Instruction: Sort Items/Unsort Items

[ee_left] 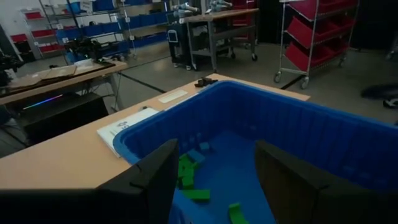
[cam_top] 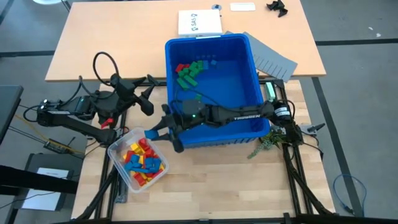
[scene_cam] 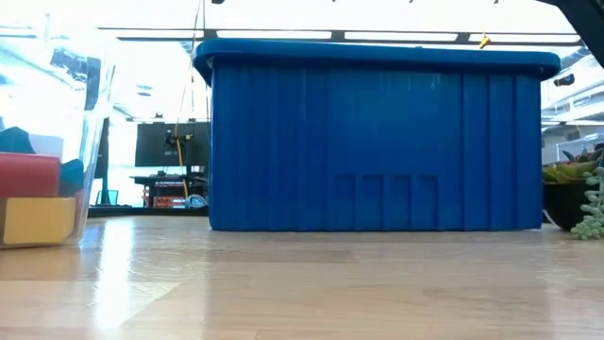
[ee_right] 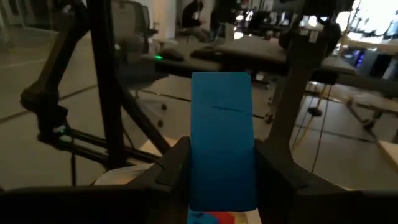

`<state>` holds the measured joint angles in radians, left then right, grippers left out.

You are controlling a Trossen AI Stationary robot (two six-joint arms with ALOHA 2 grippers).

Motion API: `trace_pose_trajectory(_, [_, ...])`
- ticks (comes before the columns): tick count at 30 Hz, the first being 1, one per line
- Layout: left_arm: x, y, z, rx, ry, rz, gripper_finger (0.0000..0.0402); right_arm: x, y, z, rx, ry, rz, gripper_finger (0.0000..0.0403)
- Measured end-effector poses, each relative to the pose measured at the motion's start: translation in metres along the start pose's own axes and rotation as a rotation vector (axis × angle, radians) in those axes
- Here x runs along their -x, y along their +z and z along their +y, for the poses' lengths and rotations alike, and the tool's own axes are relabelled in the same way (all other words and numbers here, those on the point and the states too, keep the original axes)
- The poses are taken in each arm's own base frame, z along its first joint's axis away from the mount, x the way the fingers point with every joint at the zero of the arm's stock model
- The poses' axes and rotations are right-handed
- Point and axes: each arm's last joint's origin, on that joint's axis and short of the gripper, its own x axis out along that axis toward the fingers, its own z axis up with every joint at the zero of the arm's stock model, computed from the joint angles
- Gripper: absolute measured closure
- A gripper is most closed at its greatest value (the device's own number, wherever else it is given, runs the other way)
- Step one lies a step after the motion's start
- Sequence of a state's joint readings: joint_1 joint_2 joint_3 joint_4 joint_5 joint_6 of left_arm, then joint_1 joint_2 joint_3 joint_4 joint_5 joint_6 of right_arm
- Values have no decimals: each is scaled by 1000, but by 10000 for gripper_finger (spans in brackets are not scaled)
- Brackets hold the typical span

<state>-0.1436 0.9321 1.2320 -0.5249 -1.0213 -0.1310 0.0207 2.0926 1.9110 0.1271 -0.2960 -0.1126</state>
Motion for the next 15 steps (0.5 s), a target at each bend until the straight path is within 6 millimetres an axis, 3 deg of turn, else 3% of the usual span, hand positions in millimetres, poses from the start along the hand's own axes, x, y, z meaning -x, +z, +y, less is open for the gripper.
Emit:
trace_pose_trajectory(8, [0,1,0,11,-2,-5,183,-3,-16,3,-34,-52,10,276])
trace_pose_trajectory(15, [-2,1,-3,13,-2,-8,183,-33,-61,17,-76,-12,81,276])
